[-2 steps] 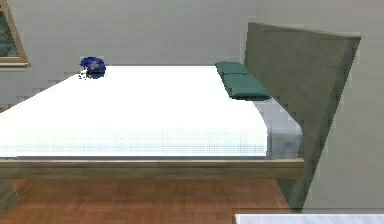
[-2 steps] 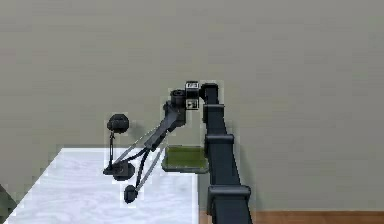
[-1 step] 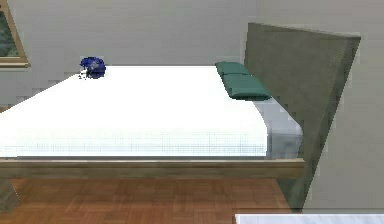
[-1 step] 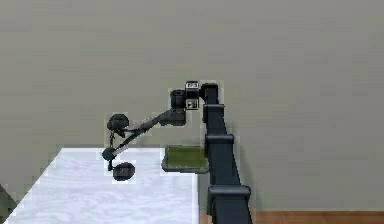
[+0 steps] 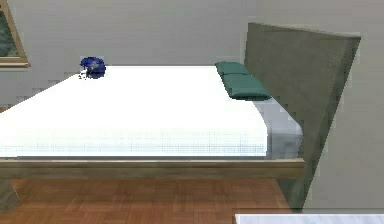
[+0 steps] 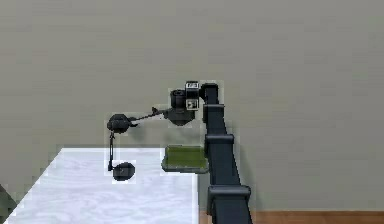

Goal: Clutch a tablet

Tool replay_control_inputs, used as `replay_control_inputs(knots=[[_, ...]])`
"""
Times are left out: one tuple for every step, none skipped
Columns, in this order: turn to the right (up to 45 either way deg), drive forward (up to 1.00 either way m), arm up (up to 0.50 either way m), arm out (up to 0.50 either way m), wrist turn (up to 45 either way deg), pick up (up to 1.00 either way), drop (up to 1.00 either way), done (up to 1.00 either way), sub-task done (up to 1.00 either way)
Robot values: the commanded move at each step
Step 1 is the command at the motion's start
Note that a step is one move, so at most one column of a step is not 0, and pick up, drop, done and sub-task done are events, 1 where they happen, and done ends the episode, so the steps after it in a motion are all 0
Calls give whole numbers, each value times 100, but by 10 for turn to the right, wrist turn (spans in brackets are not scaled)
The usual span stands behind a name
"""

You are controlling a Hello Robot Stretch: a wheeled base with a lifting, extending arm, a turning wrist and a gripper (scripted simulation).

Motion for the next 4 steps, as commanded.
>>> replay_control_inputs(knots=[[0, 0, 0, 0, 450, 0, 0, 0, 0], [0, 0, 0, 0, 60, 0, 0, 0, 0], [0, 0, -30, 0, 0, 0, 0, 0, 0], [0, 0, 0, 0, 0, 100, 0, 0, 0]])
